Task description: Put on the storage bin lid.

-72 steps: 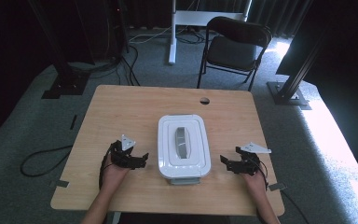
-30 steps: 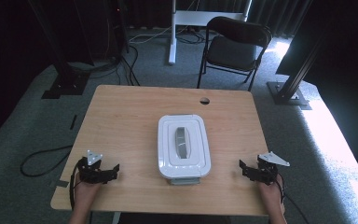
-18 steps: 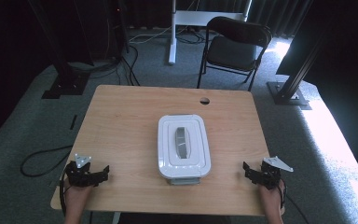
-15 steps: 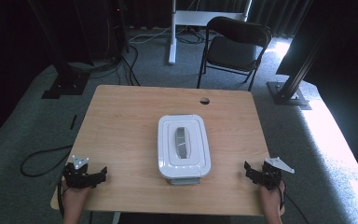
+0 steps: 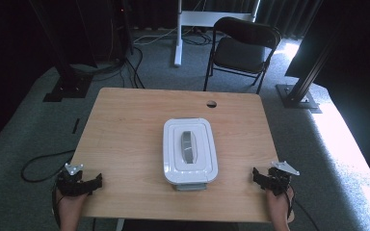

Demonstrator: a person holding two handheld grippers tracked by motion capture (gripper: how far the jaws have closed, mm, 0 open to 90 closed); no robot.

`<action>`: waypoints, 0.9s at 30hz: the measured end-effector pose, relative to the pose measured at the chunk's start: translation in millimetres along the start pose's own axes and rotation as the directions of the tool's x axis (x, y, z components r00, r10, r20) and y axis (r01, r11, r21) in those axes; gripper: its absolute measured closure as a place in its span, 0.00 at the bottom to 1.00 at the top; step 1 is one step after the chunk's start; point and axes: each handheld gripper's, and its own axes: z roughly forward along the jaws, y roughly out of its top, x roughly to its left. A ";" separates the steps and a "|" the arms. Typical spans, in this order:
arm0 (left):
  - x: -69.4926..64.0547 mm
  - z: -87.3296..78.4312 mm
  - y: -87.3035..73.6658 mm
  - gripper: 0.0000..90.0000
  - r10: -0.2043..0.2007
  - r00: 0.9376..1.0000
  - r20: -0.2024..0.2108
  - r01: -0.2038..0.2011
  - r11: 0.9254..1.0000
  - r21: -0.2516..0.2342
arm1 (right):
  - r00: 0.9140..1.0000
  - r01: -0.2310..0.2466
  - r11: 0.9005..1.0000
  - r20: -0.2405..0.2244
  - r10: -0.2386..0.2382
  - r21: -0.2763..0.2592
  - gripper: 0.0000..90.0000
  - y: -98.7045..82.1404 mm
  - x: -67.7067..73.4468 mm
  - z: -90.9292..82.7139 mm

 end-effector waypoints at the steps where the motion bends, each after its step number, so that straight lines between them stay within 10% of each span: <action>1: 0.1 0.3 0.2 0.00 -0.009 1.000 -0.004 0.009 1.000 0.000 | 1.000 -0.004 1.000 -0.009 0.004 0.018 0.14 0.5 -0.8 1.3; 27: 0.0 7.6 8.1 0.00 -0.014 1.000 -0.011 0.014 1.000 0.001 | 1.000 0.018 0.997 0.008 -0.018 0.069 0.13 4.1 4.0 8.5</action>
